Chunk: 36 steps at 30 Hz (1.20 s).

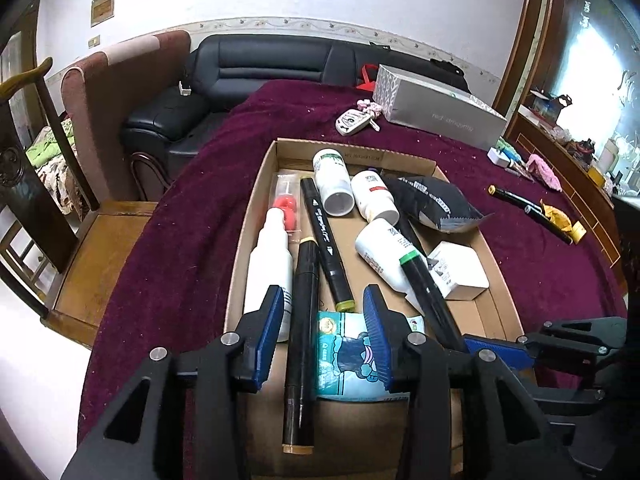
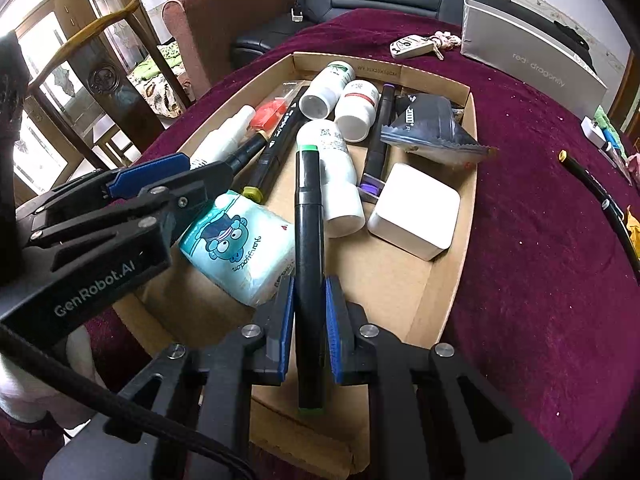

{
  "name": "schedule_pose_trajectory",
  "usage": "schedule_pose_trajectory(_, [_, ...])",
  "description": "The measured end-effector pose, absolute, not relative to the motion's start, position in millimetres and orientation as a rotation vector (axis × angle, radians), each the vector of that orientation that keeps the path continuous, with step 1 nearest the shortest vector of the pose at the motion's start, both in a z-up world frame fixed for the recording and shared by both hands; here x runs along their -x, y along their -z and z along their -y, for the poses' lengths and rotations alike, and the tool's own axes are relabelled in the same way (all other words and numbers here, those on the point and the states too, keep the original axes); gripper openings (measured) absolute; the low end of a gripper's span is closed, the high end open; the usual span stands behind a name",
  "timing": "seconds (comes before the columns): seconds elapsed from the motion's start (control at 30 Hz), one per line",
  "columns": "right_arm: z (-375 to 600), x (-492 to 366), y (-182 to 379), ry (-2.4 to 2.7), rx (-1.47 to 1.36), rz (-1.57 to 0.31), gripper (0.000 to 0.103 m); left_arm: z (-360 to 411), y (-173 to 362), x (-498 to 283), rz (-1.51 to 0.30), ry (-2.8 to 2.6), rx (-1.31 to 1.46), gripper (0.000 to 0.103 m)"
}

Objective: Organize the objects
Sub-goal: 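Lower both markers into the tray and open both grippers, then withdraw both grippers from the tray toward the remaining black markers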

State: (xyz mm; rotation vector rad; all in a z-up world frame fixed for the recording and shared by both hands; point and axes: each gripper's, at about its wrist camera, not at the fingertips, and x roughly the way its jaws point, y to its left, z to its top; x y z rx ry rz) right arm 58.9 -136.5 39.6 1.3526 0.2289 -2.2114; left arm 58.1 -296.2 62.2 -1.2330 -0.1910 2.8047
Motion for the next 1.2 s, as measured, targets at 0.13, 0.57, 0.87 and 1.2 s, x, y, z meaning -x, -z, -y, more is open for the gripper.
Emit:
schedule_pose_trajectory(0.13, [136.8, -61.3, -40.0, 2.210, -1.354, -0.235, 0.014, 299.3, -69.8, -62.7, 0.220, -2.816, 1.203, 0.040])
schedule_pose_trajectory(0.57, [129.0, -73.0, -55.0, 2.233, -1.304, -0.196, 0.023, 288.3, -94.2, -78.9, 0.227, -2.812, 1.162, 0.052])
schedule_pose_trajectory(0.87, [94.3, -82.1, -74.7, 2.304, -1.240, -0.131, 0.046, 268.5, -111.5, -91.4, 0.303, -2.764, 1.175, 0.054])
schedule_pose_trajectory(1.2, [-7.3, -77.9, -77.8, 2.438, -1.259, 0.007, 0.048, 192.9, -133.1, -94.0, 0.330, -2.567, 1.158, 0.061])
